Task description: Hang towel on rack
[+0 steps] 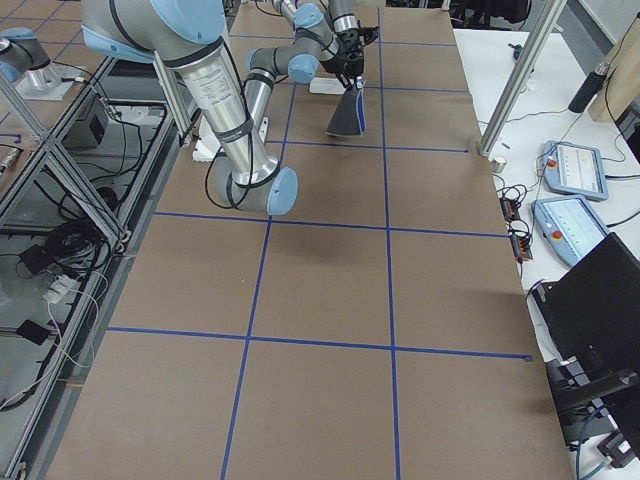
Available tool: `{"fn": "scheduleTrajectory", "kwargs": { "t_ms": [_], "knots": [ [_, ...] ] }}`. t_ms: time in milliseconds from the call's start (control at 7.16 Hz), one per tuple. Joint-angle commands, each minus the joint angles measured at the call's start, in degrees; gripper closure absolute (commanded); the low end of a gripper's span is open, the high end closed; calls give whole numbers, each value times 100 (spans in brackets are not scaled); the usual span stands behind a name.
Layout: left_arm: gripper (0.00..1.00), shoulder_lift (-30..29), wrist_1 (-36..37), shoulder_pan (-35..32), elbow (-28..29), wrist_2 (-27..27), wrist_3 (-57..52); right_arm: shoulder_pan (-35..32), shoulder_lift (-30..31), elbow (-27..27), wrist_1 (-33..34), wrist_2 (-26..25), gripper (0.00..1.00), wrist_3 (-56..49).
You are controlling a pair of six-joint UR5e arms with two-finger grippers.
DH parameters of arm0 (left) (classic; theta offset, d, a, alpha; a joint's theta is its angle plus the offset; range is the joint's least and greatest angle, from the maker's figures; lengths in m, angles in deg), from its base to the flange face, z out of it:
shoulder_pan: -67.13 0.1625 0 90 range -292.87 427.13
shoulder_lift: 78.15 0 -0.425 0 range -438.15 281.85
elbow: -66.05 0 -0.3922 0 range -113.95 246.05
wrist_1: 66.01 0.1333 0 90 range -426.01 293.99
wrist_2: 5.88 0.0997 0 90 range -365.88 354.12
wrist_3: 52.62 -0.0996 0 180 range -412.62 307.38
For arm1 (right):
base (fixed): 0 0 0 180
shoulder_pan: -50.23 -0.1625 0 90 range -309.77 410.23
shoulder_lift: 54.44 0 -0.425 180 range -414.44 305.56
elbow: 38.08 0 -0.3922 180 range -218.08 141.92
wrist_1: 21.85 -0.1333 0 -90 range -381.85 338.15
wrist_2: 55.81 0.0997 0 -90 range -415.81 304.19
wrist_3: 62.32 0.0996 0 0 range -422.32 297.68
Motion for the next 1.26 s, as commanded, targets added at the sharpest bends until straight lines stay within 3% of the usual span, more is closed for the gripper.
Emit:
{"fn": "scheduleTrajectory", "kwargs": {
  "t_ms": [0,140,419,699,1118],
  "knots": [
    [100,1,6,0,-110,12,56,-9,60,22,9,7,100,49],
    [100,9,14,-9,-102,20,118,-9,95,22,0,7,1,102],
    [100,27,32,-35,-102,20,118,-104,113,110,44,155,0,120],
    [100,45,58,-201,-111,91,109,-1032,383,232,44,1844,0,120],
    [100,411,58,-640,-241,-232,31,-1973,1235,155,70,2352,0,-107]
  ]
}}
